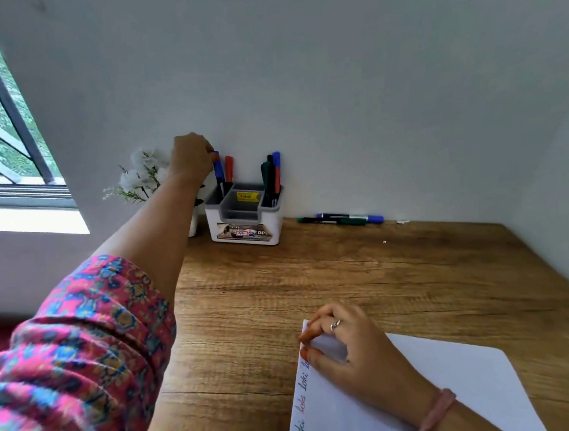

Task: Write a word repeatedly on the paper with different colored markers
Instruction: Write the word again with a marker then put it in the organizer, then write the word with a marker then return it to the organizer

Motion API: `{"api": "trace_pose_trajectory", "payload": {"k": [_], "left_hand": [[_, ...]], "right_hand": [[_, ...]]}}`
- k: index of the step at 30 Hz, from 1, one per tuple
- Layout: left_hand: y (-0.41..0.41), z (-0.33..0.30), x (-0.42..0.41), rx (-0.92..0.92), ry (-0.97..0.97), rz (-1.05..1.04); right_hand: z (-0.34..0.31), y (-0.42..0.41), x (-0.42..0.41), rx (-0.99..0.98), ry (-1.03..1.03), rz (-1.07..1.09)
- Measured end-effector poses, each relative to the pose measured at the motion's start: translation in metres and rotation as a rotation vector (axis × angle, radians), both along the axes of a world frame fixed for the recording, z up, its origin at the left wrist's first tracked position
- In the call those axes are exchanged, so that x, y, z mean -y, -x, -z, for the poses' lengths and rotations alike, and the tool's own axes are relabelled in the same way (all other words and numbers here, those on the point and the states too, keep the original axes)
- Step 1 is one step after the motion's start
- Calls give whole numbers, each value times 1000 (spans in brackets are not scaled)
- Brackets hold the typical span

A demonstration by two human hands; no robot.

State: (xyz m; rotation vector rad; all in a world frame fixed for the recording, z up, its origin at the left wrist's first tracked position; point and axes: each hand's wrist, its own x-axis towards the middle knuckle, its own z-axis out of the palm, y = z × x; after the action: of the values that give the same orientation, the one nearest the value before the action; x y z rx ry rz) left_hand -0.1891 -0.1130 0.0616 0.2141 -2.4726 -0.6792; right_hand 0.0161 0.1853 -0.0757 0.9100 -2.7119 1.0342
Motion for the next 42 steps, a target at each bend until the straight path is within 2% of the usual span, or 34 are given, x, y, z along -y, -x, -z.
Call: {"api": "trace_pose_trajectory", "payload": {"k": [4,7,11,15,17,19,24,27,33,38,42], "left_hand": [[-4,-7,-6,-4,-103,-12],[-8,-13,-19,-97,28,-5],[-20,-14,-51,-365,173,163],[-37,-4,-101,-412,273,401],[-40,9,-128,-345,349,508],[-34,28,-152,-193,466,554],[-7,70,-179,221,504,423],[2,79,-177,364,514,370],[5,88,-167,489,550,328],[0,89,-161,463,594,343],[-15,92,-163,429,530,370]], "right_hand": [[-1,-1,0,17,-3,5],[-3,-2,1,25,-11,8],[-5,-4,1,28,-53,12],[-8,-5,1,33,-62,10],[-9,-6,1,32,-75,10],[-9,-7,1,30,-95,12],[-11,-7,1,20,-121,19],[-11,-6,1,4,-139,15],[-9,-5,-1,-6,-98,8],[-8,-4,-1,-15,-112,6],[-8,-4,0,-21,-115,2]]}}
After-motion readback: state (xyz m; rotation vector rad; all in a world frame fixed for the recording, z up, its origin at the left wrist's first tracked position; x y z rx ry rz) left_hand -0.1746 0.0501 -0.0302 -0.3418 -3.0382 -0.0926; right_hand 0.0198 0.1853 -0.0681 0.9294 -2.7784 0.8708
